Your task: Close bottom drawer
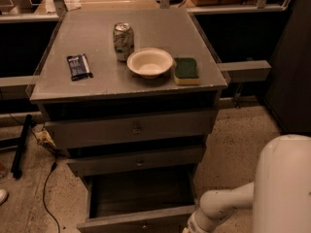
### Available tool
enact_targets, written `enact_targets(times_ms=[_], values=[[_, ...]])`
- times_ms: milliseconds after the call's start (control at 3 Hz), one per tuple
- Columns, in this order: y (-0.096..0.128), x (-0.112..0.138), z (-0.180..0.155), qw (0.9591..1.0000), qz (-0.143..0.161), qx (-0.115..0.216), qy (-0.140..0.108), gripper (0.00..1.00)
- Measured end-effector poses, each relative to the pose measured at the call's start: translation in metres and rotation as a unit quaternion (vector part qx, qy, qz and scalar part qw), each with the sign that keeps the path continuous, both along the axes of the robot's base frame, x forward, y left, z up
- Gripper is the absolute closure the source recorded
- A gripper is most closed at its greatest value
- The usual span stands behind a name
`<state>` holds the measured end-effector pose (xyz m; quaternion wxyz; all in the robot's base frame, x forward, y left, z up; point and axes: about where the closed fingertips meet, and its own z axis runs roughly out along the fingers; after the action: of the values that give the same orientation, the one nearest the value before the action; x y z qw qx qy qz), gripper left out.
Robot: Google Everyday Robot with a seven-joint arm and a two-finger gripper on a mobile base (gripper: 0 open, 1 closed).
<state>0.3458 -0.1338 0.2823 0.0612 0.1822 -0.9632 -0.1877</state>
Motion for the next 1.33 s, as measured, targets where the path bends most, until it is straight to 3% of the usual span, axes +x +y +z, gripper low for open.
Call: enact_targets(times_ms=[333, 1333], values=[[0.0, 0.0, 0.0, 1.0, 0.0, 0.0, 0.0, 1.0], [0.008, 0.075, -0.031, 0.9964, -0.063, 0.004, -0.056, 1.0]])
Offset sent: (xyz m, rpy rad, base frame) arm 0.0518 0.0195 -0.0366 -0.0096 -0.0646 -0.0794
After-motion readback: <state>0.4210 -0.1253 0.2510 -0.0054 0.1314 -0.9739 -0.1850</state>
